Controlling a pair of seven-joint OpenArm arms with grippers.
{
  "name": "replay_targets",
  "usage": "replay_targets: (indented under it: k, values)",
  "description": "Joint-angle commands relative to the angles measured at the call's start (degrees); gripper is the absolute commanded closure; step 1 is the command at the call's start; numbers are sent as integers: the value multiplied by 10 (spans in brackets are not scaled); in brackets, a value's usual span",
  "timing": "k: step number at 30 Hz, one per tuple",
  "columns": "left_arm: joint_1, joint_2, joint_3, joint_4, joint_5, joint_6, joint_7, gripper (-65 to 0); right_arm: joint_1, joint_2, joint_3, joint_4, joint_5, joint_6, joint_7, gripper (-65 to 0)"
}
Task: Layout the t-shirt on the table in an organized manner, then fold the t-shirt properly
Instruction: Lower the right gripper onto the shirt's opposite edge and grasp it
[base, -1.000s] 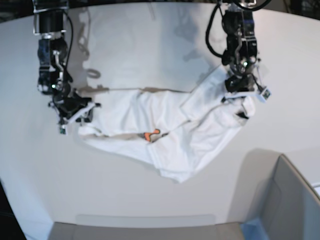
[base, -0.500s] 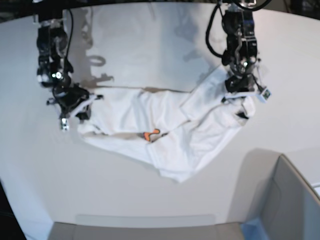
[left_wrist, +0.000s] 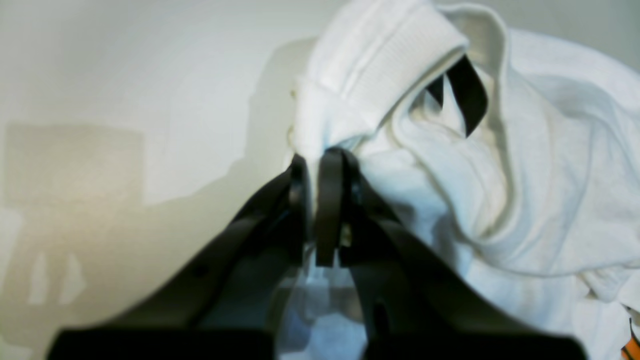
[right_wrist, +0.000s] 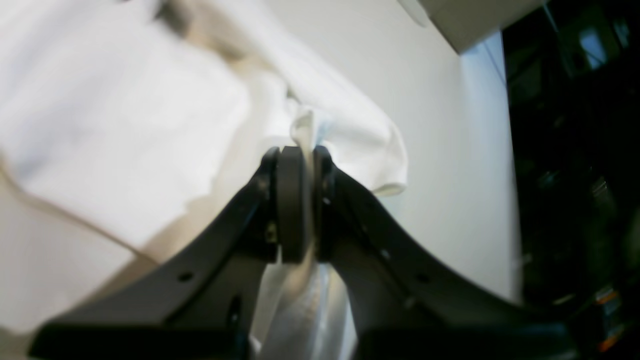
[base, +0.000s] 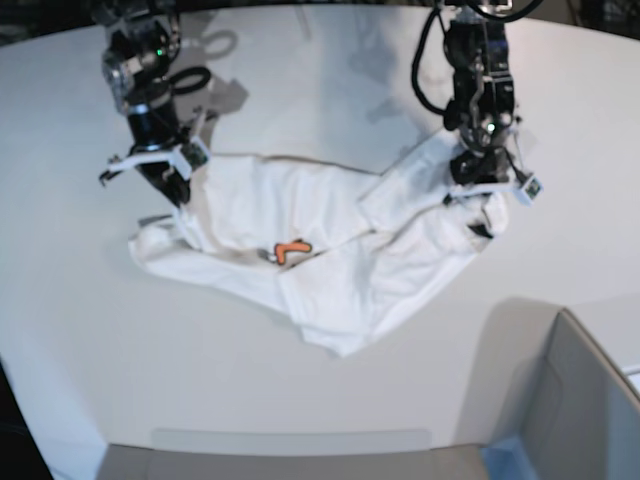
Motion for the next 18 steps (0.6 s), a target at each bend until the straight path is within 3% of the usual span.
replay_targets:
  k: [1,5,18]
  values:
    - [-5,-1,0,9,4,-3,-7,0,-1,6,7,3,-21,-11,30,-40]
    - [-3,0,0,9,4,-3,-7,0,-32,10,8,-19,-83,-11,91,-39]
    - [8,-1,0,9,4,-3,-7,0,-23,5,7,-41,-83,-11,95,-42]
